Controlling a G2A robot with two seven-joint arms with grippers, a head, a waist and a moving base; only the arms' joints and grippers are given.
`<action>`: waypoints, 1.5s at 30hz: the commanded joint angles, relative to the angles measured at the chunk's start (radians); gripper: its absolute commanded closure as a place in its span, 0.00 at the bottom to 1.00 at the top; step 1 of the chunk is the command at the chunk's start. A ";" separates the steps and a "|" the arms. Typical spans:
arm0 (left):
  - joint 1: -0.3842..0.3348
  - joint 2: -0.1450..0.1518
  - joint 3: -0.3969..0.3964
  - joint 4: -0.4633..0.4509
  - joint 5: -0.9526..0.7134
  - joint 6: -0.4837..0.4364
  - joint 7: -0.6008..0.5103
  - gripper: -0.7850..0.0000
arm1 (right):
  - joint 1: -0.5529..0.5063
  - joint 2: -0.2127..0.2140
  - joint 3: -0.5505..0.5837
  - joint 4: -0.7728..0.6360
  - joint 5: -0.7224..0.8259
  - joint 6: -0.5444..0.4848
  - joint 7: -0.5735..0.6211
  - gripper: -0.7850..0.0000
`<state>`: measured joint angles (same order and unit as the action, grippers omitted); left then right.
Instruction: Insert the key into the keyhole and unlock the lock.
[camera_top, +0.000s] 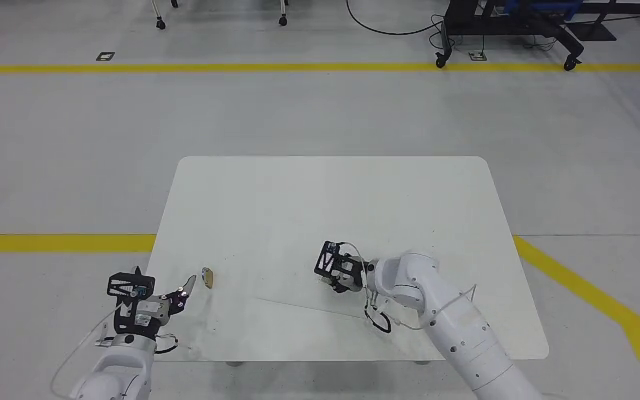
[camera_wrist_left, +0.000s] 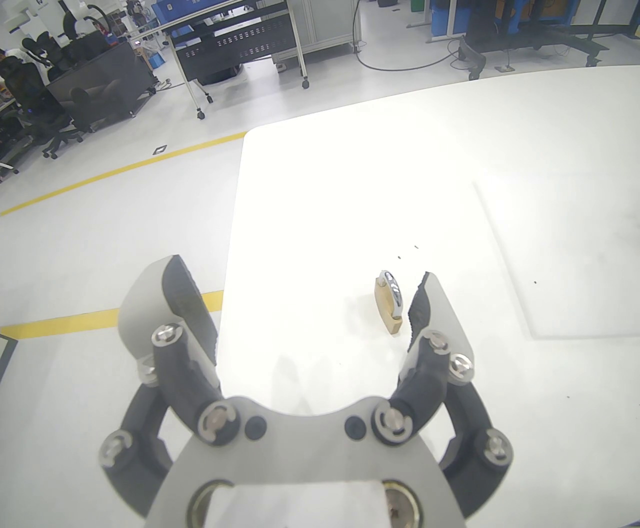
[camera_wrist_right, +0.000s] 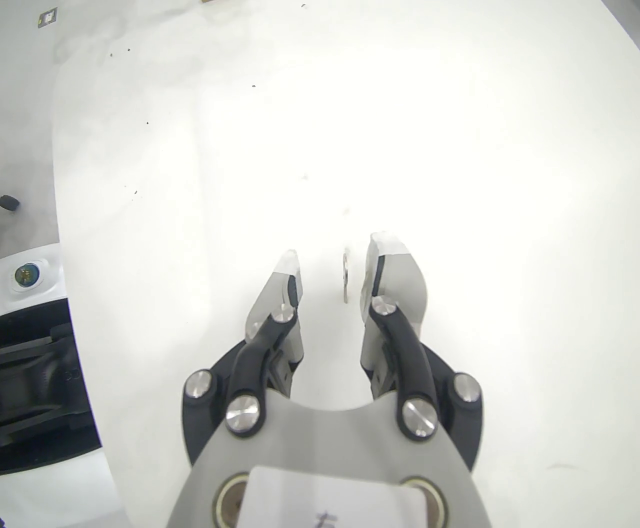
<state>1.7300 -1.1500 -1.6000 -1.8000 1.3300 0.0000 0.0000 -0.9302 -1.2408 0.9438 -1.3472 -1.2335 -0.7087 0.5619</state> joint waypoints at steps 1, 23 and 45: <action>0.000 0.000 0.000 0.000 0.000 0.000 0.000 0.00 | 0.016 -0.004 -0.016 0.009 0.004 -0.001 0.027 0.60; 0.000 0.000 0.000 0.000 0.000 0.000 0.000 0.00 | -0.082 0.047 0.137 -0.099 -0.035 -0.057 -0.123 1.00; 0.000 0.000 0.000 0.000 0.000 0.000 0.000 0.00 | -0.231 0.061 0.314 0.098 0.559 -0.252 -0.635 1.00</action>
<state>1.7300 -1.1500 -1.6000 -1.8000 1.3300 0.0000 0.0000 -1.1615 -1.1811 1.2582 -1.2568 -0.6917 -0.9385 -0.0815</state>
